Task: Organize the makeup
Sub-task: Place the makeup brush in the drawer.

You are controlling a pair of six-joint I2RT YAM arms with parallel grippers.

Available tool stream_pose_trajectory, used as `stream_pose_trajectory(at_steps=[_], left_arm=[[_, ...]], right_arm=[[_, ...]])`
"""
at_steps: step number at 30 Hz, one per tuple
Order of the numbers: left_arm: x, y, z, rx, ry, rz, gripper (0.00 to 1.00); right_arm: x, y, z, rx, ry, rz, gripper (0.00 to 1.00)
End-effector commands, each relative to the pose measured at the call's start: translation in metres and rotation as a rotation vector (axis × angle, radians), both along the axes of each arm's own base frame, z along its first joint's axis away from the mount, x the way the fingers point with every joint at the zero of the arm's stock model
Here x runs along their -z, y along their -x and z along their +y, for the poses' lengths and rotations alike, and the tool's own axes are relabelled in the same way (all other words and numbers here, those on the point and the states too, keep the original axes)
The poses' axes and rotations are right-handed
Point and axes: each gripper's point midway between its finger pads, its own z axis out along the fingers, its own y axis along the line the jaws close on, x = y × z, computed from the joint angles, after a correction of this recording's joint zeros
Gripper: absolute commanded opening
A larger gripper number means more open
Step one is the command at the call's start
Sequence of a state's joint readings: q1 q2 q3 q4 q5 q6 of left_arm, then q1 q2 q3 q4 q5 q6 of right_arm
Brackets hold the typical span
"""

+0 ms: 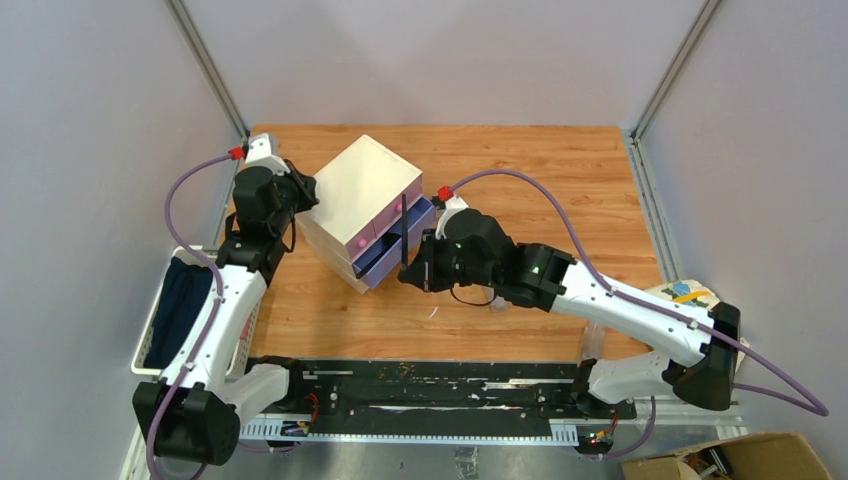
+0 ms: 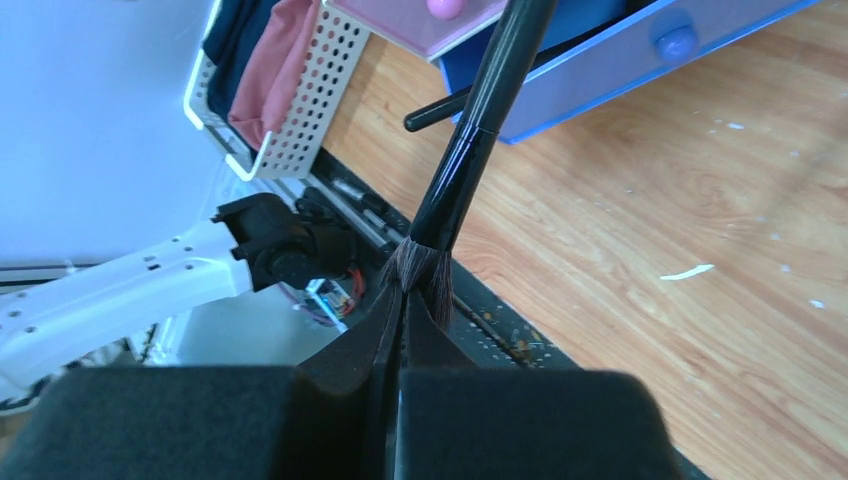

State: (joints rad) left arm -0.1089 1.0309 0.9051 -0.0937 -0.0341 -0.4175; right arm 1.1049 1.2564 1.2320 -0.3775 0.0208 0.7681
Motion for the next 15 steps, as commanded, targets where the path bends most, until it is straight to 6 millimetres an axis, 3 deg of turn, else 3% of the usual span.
stream_pose_trajectory(at_steps=[1,9,15], left_arm=[[-0.022,0.004,-0.002,0.006,0.001,-0.044,0.00],[-0.024,0.006,-0.004,0.011,0.006,-0.045,0.00],[-0.028,0.009,-0.002,0.005,0.001,-0.052,0.00]], right_arm=[[-0.015,-0.005,0.015,0.006,-0.145,0.105,0.00],[-0.028,-0.026,0.037,0.103,-0.332,0.282,0.00],[-0.018,-0.048,0.042,0.240,-0.441,0.448,0.00]])
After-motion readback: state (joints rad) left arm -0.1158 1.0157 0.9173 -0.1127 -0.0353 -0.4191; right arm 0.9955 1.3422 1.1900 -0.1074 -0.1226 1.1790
